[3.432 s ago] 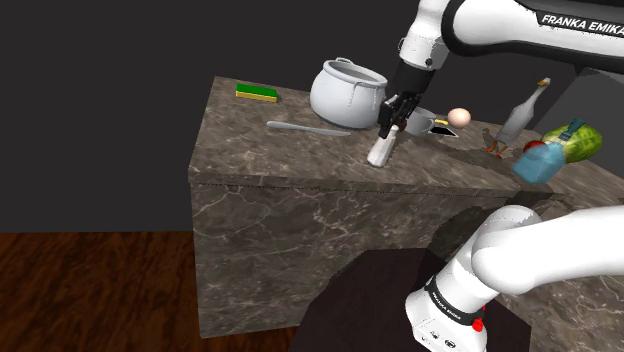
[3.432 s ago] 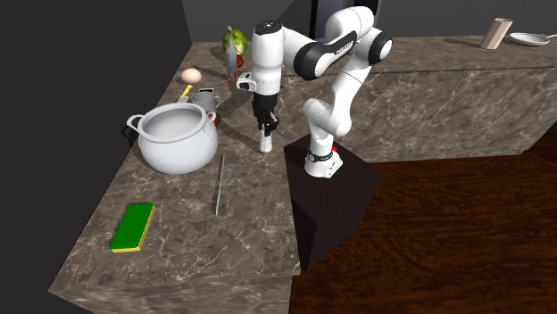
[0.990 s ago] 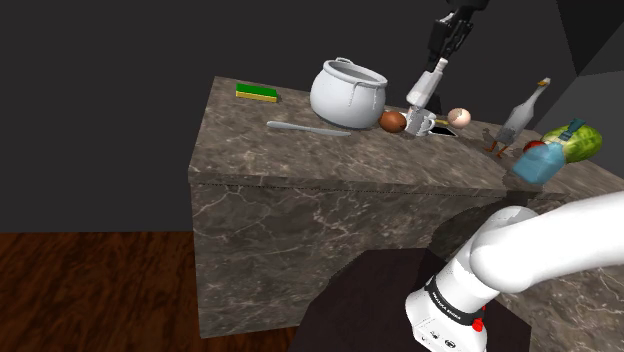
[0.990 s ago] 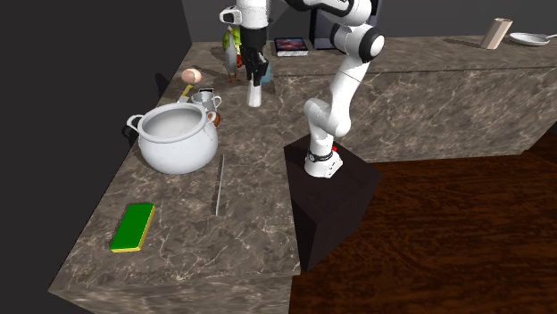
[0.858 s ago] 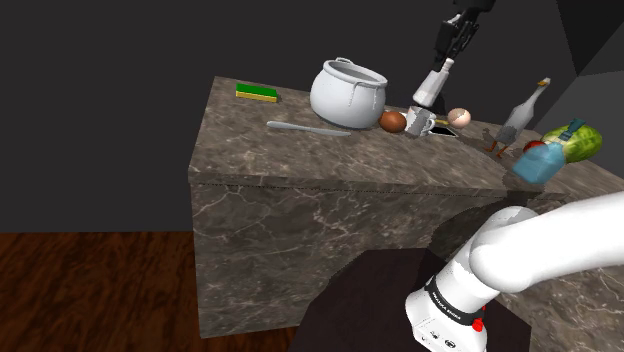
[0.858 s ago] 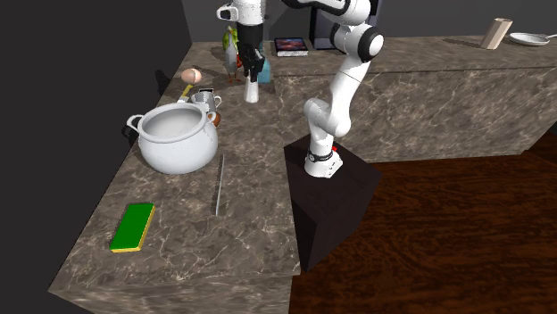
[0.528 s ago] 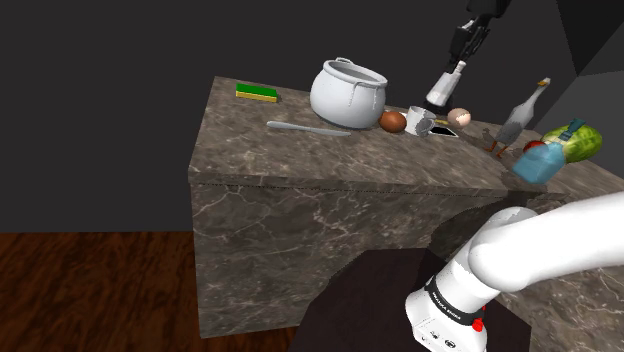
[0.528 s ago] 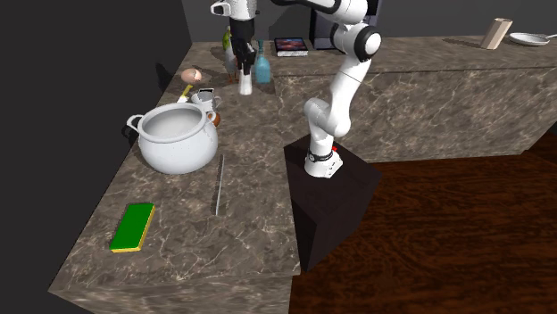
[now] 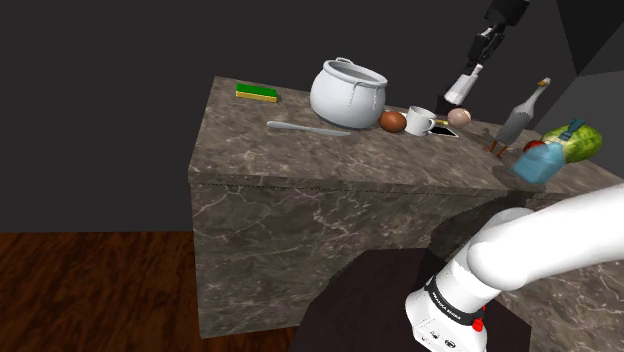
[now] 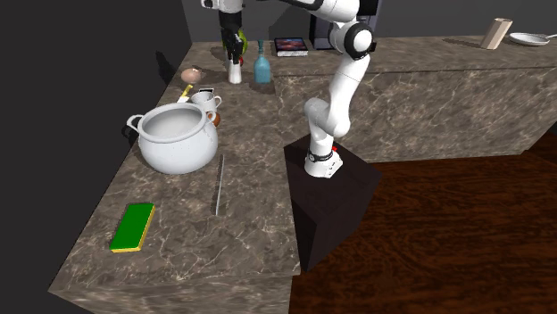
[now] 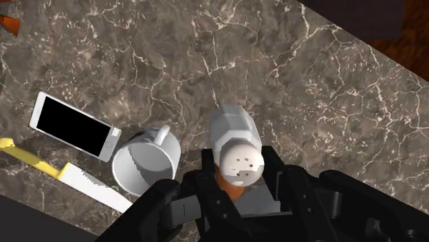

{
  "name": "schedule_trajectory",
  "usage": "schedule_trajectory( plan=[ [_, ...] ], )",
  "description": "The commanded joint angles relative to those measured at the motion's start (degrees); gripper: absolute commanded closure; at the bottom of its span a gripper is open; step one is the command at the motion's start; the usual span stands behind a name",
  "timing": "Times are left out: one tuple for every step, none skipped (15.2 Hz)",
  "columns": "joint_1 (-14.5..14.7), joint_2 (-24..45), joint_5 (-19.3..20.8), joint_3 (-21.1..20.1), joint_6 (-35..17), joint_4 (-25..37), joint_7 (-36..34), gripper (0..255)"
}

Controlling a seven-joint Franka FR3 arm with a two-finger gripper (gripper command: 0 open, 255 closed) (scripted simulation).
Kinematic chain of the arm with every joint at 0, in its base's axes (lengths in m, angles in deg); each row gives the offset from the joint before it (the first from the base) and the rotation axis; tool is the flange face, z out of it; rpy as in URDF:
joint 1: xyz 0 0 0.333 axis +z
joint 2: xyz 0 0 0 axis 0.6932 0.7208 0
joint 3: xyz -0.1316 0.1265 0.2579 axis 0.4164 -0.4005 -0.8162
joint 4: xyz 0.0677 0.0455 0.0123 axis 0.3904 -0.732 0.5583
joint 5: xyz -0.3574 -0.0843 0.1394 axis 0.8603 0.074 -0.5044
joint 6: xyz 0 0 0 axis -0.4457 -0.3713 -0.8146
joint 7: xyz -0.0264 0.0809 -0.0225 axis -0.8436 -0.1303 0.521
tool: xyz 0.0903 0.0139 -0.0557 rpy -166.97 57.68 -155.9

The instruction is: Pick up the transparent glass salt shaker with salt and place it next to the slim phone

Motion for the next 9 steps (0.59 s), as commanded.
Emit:
schedule_trajectory(
  plan=[
    [-0.37, 1.44, 0.49, 2.63, -0.64, 1.41, 3.15, 255],
    [-0.54, 2.37, 0.61, 4.02, -0.9, 2.37, 4.75, 255],
    [-0.7, 3.39, 0.65, 5.43, -1.16, 3.42, 6.38, 255],
    [-0.85, 4.49, 0.61, 6.89, -1.42, 4.54, 8.04, 255],
    [-1.01, 5.69, 0.47, 8.39, -1.68, 5.74, 9.73, 255],
    [-1.16, 6.98, 0.23, 9.93, -1.93, 7.02, 11.46, 255],
    [-1.34, 8.38, -0.14, 11.51, -2.17, 8.39, 13.24, 255],
    [-1.47, 9.89, -0.62, 13.18, -2.38, 9.85, 15.06, 255],
    [-1.66, 11.53, -1.26, 14.9, -2.59, 11.41, 16.95, 255]
  ],
)
